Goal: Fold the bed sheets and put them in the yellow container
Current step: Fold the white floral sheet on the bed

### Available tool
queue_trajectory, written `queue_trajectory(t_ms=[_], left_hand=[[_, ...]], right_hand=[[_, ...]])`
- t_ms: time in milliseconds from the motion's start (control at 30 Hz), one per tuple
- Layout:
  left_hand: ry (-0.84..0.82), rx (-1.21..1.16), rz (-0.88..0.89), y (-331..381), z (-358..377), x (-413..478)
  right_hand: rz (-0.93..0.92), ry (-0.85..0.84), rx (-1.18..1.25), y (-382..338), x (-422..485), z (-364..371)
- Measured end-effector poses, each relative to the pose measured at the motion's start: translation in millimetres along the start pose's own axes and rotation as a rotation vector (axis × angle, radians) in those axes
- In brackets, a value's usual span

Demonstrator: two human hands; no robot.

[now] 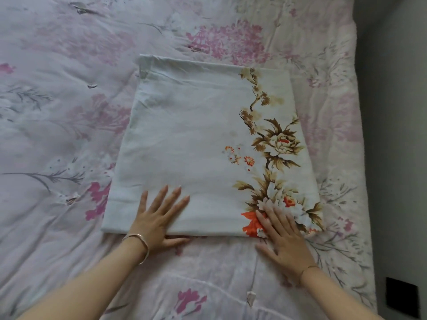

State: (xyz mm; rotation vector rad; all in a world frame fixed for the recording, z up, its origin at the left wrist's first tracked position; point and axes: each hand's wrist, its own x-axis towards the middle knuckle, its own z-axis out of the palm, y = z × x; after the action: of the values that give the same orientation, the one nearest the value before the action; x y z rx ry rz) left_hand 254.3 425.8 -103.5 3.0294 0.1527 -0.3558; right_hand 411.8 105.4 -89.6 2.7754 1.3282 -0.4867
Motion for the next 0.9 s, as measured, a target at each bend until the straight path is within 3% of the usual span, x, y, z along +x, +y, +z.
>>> queue_trajectory(t_ms=[200,367,567,700,900], left_hand=[[0.073,0.045,0.118,-26.0,1.0,-16.0],[0.123,0.068,-0.002,-15.4,-4.5,-28.7],[0.132,-0.025,-0.197,-15.1,-15.4,-33.2],[-0.011,-0.218,-0.311,-20.4,-50.9,-36.7],[-0.143,-0.247,-0.314,-43.8,-135.7,-50.3]], right_hand=[[0.028,-0.031,0.039,34.4,-7.9,-16.3],[0.064,-0.043,0.037,34.7,-2.2,-16.4],[0.046,0.086,0.21,38.7,4.7,-20.3],[0.214,-0.088,0.354,30.0,1.5,-69.7],[0.16,-0.377,0.191,11.7,-8.0,-172.3]])
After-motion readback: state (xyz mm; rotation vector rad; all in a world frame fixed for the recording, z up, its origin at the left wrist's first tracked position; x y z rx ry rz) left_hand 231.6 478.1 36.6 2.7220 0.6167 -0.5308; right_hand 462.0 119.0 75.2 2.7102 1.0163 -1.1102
